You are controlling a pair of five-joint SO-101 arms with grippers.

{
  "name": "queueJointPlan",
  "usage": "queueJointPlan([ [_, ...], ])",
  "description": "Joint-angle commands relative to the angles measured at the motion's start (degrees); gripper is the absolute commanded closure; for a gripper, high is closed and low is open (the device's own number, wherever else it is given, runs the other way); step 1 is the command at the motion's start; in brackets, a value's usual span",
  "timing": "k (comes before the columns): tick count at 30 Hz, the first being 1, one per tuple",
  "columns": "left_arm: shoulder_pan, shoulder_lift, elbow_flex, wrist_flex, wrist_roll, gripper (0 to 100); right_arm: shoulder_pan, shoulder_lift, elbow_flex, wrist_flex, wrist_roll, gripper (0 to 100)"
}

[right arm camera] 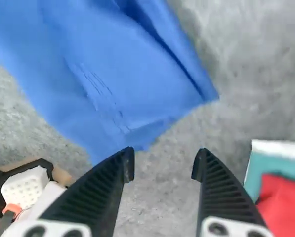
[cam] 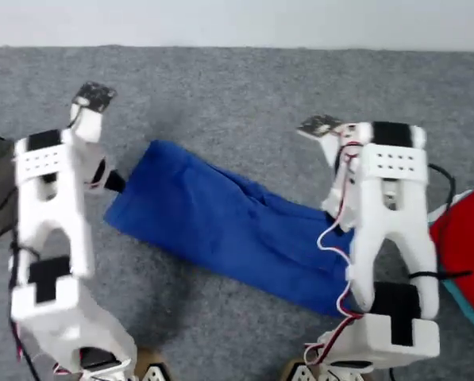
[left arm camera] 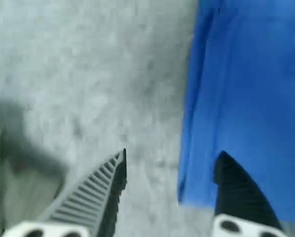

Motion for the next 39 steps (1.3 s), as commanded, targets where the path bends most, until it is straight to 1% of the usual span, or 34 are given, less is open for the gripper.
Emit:
queueJointPlan([
  [1,1.5,14.7,-14.0,1.9,-2.2,71,5.8,-3.2,-0.3,1.5,0.0,79.0],
  [4,1.8,25.5,-29.0,9.0,-2.4,71,9.9,-3.2,-0.3,2.0,2.0,79.0],
  [7,4.3,36.8,-45.3,19.6,-6.1,72,13.0,-3.2,-0.2,2.0,3.9,79.0],
  [12,7.6,54.9,-72.9,31.2,-7.1,79,15.6,-3.0,-0.2,1.9,4.7,79.0],
  [15,8.8,62.0,-81.1,31.9,-7.2,83,16.3,-2.7,-0.2,1.5,4.6,79.0],
  [17,8.4,62.3,-81.2,31.9,-9.1,87,16.9,-2.7,-0.2,1.4,4.6,79.0],
  [22,8.4,60.4,-76.4,31.9,-15.6,98,18.4,-2.7,-0.2,1.3,4.5,79.0],
  [27,9.4,57.8,-72.6,31.9,-16.4,99,20.9,-2.6,-0.2,1.3,4.7,79.0],
  [31,9.9,53.3,-72.2,31.9,-16.2,99,23.8,-2.6,-0.2,1.3,4.7,79.0],
  [36,10.0,41.5,-71.3,31.9,-16.2,99,26.9,-2.6,-0.2,1.3,4.5,79.0],
  [39,11.5,32.1,-64.6,31.9,-16.4,98,28.9,-2.6,-0.2,1.3,4.7,79.0],
])
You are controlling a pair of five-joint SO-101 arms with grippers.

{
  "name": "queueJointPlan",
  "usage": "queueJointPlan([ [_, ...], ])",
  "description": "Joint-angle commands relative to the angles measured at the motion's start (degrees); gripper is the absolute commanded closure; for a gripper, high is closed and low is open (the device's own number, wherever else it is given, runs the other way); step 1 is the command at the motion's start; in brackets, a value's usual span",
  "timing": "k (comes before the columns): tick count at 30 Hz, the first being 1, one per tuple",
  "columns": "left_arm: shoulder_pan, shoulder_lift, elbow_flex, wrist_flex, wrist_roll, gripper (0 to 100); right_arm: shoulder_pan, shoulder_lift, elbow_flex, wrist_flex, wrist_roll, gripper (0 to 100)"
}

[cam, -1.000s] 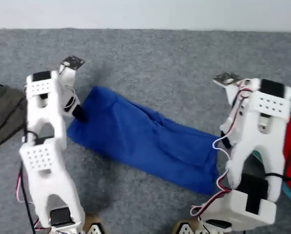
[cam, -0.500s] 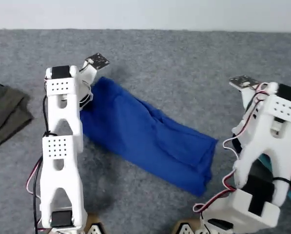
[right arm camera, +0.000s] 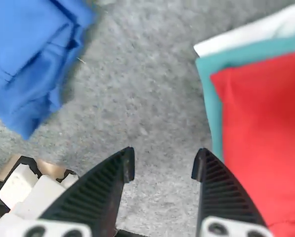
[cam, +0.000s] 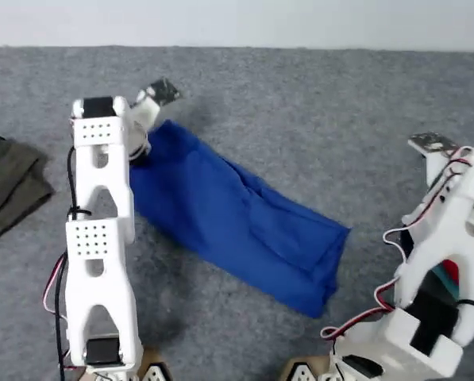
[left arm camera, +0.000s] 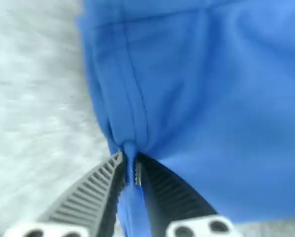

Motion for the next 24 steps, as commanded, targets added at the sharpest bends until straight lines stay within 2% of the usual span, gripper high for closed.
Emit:
queueJointPlan([
  [1,2.9,-18.4,9.4,1.6,-0.7,98,2.8,-2.6,-0.2,1.3,0.5,79.0],
  [6,12.7,-42.0,34.8,1.6,-5.2,98,8.0,-2.6,-0.1,-0.3,0.6,79.0],
  [12,34.7,-63.6,60.7,1.4,-4.0,98,17.2,-2.6,-0.1,-2.8,1.8,79.0],
  [18,56.1,-61.7,62.7,1.4,8.9,98,28.6,-2.6,-0.1,-2.8,13.5,79.0],
  [21,61.9,-56.5,59.5,1.4,13.6,98,33.5,-2.6,-0.1,-2.7,18.7,79.0],
  [24,64.4,-50.5,52.8,1.4,17.9,98,36.6,-2.6,-0.1,-2.7,22.3,79.0],
])
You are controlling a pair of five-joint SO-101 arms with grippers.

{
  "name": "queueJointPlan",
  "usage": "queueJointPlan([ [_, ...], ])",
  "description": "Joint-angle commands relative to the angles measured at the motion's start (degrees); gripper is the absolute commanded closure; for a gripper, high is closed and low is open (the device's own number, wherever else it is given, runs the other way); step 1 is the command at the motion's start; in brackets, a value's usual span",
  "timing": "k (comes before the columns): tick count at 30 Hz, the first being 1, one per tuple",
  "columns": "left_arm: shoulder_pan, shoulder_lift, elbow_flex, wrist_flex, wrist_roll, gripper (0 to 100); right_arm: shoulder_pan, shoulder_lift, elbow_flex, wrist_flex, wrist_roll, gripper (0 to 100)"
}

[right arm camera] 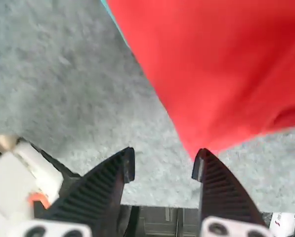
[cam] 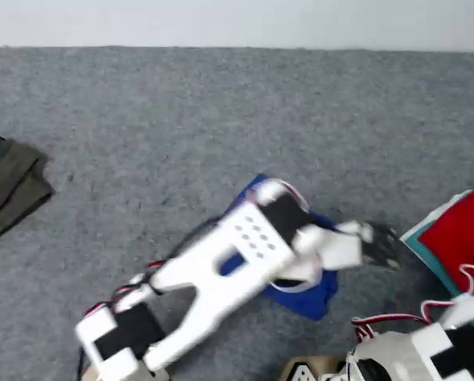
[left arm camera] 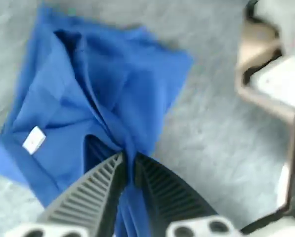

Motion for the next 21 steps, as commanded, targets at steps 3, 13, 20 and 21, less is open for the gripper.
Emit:
queueJointPlan([
  [3,4.7,9.5,-13.1,1.7,7.5,98,4.3,-2.6,-0.2,-0.6,4.1,79.0],
  [13,-0.1,11.0,-20.4,1.8,19.3,77,-0.7,-3.1,0.9,4.2,4.1,79.0],
  [20,-11.6,5.2,-20.9,1.8,19.3,77,-16.7,-7.3,10.8,4.4,-8.1,78.6],
  [21,-13.9,3.9,-20.4,1.8,19.3,77,-20.7,-8.0,12.5,4.3,-11.9,78.6],
])
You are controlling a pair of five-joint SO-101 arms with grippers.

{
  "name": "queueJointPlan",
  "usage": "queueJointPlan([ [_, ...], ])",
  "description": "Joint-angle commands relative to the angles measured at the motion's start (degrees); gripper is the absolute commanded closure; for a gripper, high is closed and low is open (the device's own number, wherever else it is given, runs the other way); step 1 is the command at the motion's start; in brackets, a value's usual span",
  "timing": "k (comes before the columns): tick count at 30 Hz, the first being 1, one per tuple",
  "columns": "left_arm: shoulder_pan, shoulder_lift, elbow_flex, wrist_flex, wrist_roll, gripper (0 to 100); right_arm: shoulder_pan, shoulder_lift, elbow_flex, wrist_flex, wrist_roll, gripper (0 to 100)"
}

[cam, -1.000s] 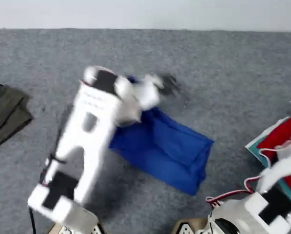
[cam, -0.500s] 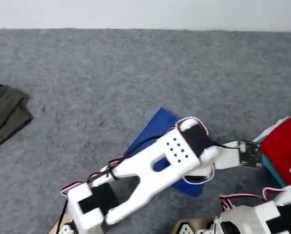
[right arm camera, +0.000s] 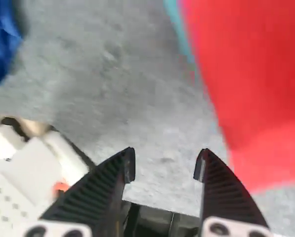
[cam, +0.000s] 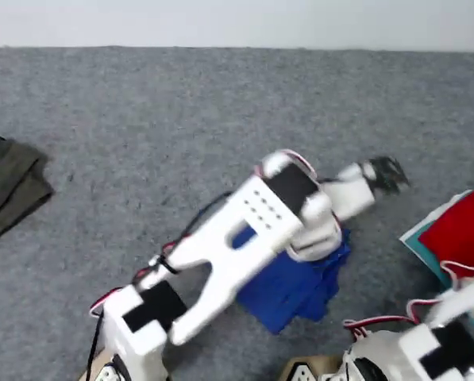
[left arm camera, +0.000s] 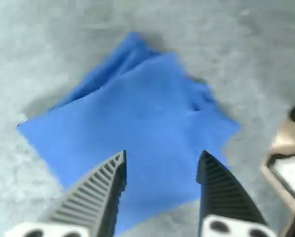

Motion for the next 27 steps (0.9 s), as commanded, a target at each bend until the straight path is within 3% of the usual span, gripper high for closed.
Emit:
queueJointPlan([
  [1,-9.7,-8.2,-0.4,1.8,1.0,77,-13.0,-4.2,4.3,2.1,-12.0,78.6],
  [6,-19.0,-16.1,10.2,1.8,-2.1,77,-33.2,-5.6,5.2,-0.8,-33.2,76.1],
  [12,-26.6,-27.0,23.6,1.8,-5.3,77,-47.8,-5.1,4.3,-5.1,-50.3,62.3],
  [20,-28.0,-34.6,30.9,1.8,-5.5,77,-60.7,-3.6,4.5,-14.2,-50.6,62.3],
  [27,-29.4,-35.3,31.0,1.8,-5.5,82,-57.9,11.6,2.3,-23.9,-45.7,62.3],
])
